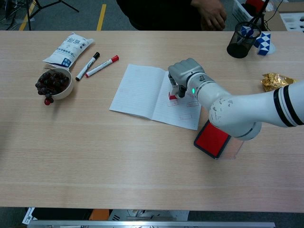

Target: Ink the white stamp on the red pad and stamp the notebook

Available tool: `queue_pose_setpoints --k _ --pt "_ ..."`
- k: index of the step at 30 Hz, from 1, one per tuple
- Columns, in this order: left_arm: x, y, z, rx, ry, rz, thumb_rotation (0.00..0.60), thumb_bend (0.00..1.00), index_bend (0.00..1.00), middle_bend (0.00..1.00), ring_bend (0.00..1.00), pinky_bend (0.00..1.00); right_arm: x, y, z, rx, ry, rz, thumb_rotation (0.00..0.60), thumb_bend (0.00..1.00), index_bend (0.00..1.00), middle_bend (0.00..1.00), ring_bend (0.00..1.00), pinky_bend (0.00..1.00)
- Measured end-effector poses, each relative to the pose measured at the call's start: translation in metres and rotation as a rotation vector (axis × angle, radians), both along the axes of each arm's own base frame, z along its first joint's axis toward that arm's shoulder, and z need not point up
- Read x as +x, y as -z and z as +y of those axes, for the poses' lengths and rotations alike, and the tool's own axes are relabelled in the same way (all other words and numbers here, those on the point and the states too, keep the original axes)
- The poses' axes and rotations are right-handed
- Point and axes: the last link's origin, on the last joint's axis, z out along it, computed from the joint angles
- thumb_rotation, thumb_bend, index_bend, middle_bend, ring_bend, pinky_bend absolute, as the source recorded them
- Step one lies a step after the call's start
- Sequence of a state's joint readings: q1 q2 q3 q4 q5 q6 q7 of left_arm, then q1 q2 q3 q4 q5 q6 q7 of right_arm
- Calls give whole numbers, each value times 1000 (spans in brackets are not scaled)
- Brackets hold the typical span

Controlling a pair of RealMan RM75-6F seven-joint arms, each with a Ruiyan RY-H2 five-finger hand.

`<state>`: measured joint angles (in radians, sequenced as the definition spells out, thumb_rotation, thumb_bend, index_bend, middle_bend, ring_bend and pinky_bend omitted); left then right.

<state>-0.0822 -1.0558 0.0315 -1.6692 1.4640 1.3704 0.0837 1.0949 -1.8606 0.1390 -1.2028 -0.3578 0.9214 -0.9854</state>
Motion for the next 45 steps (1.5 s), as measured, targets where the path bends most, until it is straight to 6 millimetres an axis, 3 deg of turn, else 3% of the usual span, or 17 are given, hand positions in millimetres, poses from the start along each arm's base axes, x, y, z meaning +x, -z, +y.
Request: queue_pose_setpoints --k 16,22,28,38,45 --pt "-1 0 0 3 -4 0 600 117 52 146 202 123 0 -2 -1 -1 19 -18 600 614 938 770 645 476" --pt "1 -3 -1 10 2 -7 600 117 52 146 202 123 6 -21 -5 -17 20 -70 600 614 938 769 645 476" --pt "5 -3 -1 7 17 -13 600 117 52 146 201 123 7 -53 -9 -52 23 -116 600 615 938 769 645 476" --pt "8 -2 -1 9 25 -17 600 117 52 146 202 123 -19 -93 -9 -106 43 -143 600 612 938 763 644 476" --pt "9 1 -2 -3 29 -18 600 117 52 146 201 123 -51 -104 3 -86 29 -82 600 608 938 719 616 476"
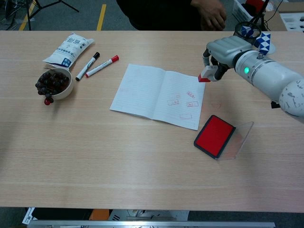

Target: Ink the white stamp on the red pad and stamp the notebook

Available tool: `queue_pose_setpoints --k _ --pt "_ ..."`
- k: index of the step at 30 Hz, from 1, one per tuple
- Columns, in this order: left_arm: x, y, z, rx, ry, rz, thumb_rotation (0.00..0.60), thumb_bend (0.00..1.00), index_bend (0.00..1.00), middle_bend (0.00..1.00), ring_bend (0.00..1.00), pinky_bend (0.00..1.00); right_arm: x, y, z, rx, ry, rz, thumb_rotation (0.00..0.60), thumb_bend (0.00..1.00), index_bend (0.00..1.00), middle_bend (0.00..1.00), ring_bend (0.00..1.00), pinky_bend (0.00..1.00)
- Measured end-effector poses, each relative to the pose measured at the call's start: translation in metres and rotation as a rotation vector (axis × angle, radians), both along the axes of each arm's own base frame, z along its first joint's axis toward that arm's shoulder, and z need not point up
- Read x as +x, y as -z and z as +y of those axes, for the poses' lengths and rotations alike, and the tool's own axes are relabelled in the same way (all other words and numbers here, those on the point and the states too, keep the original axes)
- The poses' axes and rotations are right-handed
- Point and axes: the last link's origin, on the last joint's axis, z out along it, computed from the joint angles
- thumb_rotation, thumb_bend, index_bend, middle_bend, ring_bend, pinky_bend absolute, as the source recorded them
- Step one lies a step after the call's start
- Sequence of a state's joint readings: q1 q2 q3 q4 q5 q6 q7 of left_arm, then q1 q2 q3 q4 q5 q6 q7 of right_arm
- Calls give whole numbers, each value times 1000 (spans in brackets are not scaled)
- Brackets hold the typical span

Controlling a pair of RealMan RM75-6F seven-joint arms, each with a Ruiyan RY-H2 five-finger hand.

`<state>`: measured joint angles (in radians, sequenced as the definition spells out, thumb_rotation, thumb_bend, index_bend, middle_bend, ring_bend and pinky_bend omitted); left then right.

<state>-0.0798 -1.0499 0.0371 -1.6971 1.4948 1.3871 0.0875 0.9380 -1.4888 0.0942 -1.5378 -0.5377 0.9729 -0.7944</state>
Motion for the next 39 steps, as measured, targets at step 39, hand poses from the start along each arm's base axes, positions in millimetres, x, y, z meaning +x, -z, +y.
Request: queue_pose_setpoints --k 39 --pt "0 5 -2 -32 -11 12 600 117 49 137 202 123 -64 25 20 94 41 136 600 414 630 478 384 386"
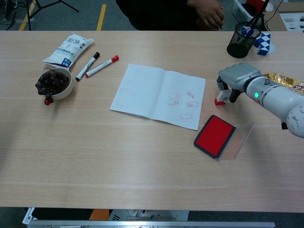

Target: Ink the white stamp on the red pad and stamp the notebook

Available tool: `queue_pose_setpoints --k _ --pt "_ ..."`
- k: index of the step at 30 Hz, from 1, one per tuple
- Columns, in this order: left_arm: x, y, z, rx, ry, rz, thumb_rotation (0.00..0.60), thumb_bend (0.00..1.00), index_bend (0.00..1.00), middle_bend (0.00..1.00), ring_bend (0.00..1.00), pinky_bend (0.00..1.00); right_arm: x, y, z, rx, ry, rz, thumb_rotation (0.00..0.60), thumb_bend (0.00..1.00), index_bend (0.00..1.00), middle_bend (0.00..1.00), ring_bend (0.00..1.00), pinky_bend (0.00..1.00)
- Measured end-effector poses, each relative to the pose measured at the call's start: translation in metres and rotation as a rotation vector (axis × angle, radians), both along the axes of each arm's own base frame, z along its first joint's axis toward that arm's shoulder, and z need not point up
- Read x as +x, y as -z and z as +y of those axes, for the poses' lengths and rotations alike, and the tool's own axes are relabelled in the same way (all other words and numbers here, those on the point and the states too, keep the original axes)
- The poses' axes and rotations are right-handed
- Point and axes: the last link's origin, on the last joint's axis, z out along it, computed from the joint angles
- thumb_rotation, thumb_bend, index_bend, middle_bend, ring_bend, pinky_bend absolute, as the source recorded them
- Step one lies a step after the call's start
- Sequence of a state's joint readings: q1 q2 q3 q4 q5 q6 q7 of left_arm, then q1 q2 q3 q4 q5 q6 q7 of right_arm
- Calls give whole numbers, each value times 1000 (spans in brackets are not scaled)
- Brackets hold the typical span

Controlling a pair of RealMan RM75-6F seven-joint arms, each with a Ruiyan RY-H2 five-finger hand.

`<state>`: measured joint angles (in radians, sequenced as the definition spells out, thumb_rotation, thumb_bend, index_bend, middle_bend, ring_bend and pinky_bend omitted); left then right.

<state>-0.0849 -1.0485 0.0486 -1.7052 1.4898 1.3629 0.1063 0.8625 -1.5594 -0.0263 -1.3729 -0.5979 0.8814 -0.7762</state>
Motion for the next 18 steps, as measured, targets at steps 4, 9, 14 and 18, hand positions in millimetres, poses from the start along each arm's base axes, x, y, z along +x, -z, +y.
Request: queue_pose_setpoints --k 4,9,14,18 --pt "0 1 0 -4 1 1 600 117 45 133 202 123 -1 0 1 -2 -7 5 600 408 603 461 365 381" --pt "0 1 1 -6 1 1 600 118 36 130 202 123 -1 0 1 -7 -8 -2 600 383 578 443 350 368" --pt "0 1 1 -7 0 1 600 117 20 125 202 123 -1 -1 0 -11 -10 -4 600 380 550 438 347 358" --pt "1 1 1 -9 2 1 600 117 20 125 202 123 -1 -1 1 -12 -12 -3 600 365 528 428 341 351"
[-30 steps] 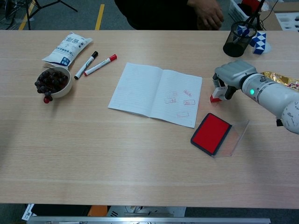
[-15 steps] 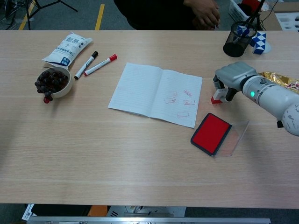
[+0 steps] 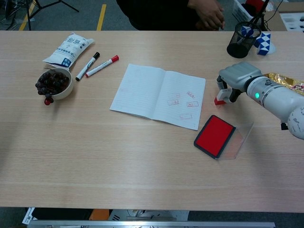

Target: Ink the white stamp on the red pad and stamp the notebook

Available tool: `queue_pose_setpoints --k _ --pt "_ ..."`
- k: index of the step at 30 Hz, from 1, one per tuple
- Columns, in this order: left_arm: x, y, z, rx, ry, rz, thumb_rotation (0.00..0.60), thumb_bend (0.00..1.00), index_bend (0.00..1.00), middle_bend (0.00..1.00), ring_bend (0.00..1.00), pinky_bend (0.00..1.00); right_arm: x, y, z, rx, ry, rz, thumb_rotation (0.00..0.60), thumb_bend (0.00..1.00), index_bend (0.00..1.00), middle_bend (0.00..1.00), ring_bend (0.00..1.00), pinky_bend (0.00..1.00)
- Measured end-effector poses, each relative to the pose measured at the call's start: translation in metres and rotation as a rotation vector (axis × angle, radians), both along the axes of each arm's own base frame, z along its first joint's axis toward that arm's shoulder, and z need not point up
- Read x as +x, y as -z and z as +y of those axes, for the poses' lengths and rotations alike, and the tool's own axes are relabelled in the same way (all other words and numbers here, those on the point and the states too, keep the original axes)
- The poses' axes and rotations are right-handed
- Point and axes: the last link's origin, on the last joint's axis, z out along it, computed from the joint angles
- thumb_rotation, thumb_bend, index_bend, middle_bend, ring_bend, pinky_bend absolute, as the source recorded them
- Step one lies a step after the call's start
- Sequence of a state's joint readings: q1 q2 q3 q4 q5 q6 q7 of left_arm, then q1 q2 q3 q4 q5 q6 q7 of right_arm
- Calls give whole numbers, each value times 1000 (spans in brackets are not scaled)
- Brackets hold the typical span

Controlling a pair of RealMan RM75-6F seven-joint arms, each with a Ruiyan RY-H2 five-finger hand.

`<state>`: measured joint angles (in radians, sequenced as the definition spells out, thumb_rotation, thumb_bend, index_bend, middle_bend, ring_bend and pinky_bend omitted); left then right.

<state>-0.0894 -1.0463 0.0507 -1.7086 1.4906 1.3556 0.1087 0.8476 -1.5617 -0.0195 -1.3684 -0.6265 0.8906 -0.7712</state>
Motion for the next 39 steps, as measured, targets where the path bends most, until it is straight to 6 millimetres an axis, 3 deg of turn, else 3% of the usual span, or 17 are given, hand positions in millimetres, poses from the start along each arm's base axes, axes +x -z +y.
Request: queue_pose_setpoints --k 30,34,39 --pt "1 0 1 -14 -1 6 600 118 19 123 202 123 2 -5 6 -6 -45 9 600 308 462 407 329 324" --pt "2 -1 1 -15 0 4 600 118 15 123 202 123 5 -9 8 -6 -50 4 600 307 432 393 318 315" --pt "4 -4 3 -6 7 -7 600 117 4 121 202 123 8 -23 8 -27 -50 -12 600 308 318 361 290 299"
